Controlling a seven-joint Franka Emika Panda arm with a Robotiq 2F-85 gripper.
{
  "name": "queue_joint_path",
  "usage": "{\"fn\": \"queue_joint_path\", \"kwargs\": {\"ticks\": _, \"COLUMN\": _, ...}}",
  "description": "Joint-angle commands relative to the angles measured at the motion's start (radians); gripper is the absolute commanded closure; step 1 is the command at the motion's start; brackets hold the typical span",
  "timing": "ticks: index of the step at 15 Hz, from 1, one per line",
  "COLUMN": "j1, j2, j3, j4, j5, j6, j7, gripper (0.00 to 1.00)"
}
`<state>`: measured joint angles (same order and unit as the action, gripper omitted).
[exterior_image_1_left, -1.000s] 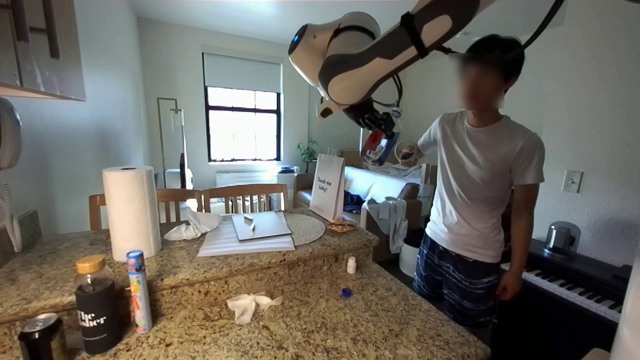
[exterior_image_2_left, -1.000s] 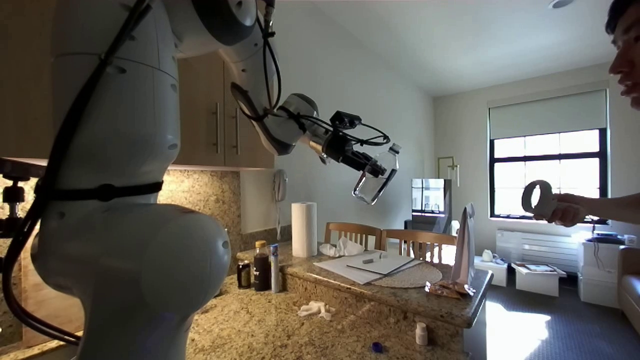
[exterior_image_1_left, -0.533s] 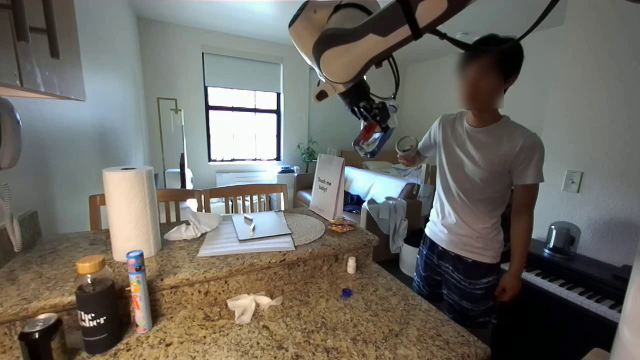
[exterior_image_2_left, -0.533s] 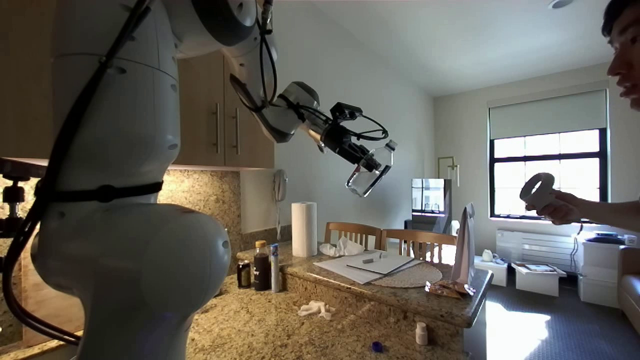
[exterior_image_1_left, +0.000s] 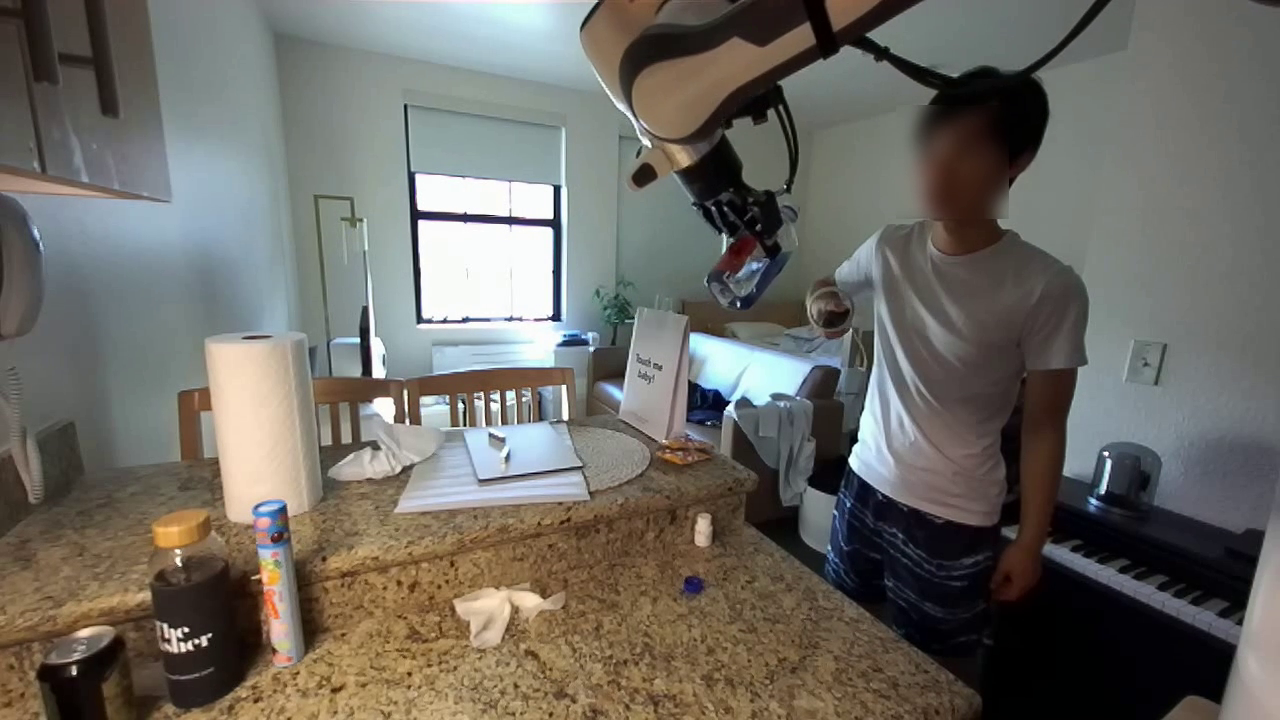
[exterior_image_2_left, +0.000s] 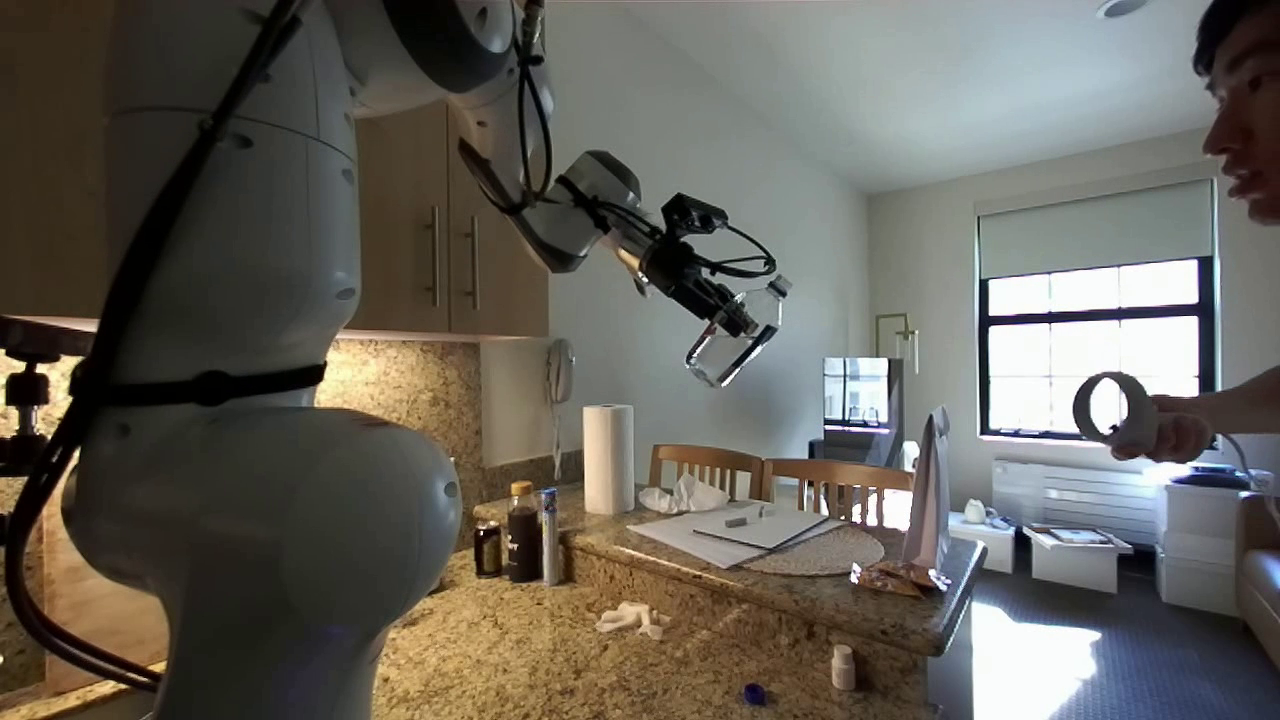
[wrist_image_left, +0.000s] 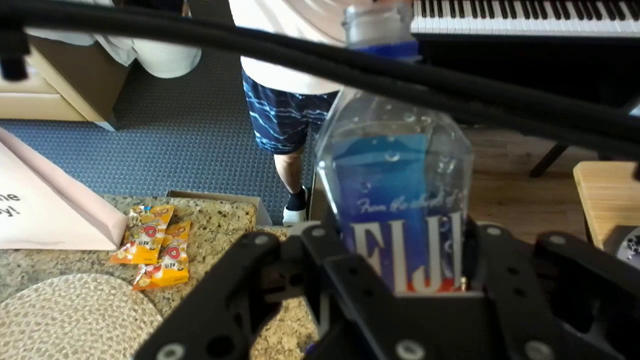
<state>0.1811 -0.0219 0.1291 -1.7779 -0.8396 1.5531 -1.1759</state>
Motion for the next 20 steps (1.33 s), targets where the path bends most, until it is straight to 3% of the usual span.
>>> {"fn": "queue_joint_path", "kwargs": {"ticks": 1, "j1": -0.020, "j2": -0.012, "j3": -0.001, "j4": -0.021, "j5": -0.147, "j6": 0.010, "j7": -0.097, "gripper": 0.78}}
{"fn": "queue_joint_path", "kwargs": {"ticks": 4, "j1": -0.035, "j2": -0.012, "j3": -0.016, "j4": -0.019, "j5": -0.252, "j6": 0.070, "j7": -0.127, "gripper": 0.78}}
{"fn": "queue_joint_path", "kwargs": {"ticks": 7, "j1": -0.051, "j2": -0.028, "j3": -0.033, "j4": -0.021, "j5": -0.286, "j6": 0.124, "j7": -0.128, "gripper": 0.78}}
{"fn": "queue_joint_path", "kwargs": {"ticks": 11, "j1": -0.072, "j2": -0.050, "j3": -0.056, "j4": -0.004, "j5": -0.262, "j6": 0.177, "j7": -0.114, "gripper": 0.78}}
{"fn": "queue_joint_path", "kwargs": {"ticks": 20, "j1": -0.092, "j2": -0.045, "j3": -0.085, "j4": 0.089, "j5": -0.207, "j6": 0.168, "j7": -0.095, "gripper": 0.78}}
